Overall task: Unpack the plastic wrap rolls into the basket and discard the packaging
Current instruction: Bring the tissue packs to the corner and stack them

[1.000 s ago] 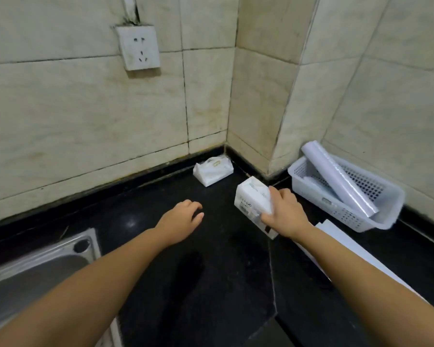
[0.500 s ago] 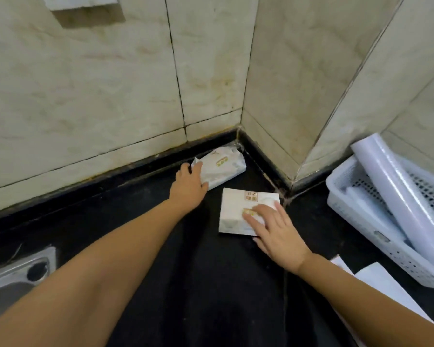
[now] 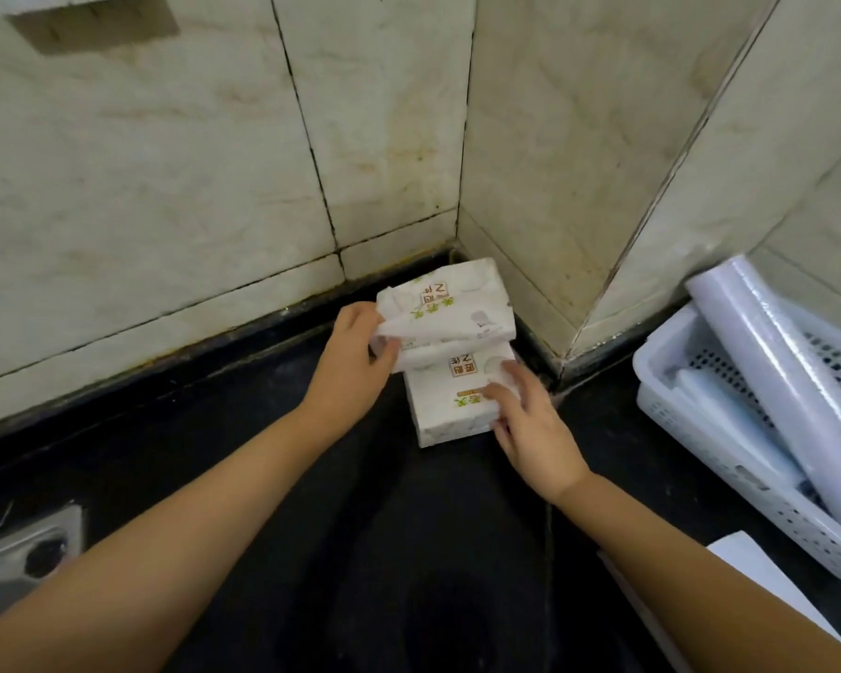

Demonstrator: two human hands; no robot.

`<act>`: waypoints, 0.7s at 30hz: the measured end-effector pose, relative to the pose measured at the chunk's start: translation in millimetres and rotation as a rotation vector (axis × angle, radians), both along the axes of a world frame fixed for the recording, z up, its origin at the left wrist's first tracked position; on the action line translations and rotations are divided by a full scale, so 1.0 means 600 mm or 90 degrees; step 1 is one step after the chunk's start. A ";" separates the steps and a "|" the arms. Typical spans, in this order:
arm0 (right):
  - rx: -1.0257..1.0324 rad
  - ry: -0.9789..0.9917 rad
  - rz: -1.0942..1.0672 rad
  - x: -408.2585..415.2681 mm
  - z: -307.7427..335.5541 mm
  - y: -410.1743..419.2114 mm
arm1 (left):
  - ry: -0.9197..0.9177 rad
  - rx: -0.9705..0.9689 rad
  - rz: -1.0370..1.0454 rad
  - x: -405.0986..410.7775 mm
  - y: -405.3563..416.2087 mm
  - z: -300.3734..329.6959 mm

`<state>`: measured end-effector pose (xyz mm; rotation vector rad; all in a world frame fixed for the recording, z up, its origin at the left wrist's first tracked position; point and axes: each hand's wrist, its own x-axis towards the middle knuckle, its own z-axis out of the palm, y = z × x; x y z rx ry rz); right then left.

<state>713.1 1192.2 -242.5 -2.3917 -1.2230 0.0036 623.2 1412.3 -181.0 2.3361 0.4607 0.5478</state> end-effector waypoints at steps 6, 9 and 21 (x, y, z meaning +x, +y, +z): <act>0.243 0.369 -0.234 -0.005 -0.008 0.000 | 0.143 0.040 -0.033 -0.034 -0.078 -0.018; 0.255 0.417 -0.211 -0.007 0.003 -0.006 | 0.097 0.032 -0.028 -0.050 -0.089 -0.043; 0.156 0.295 -0.129 0.105 0.021 0.154 | 0.112 -0.172 0.151 0.034 -0.025 -0.086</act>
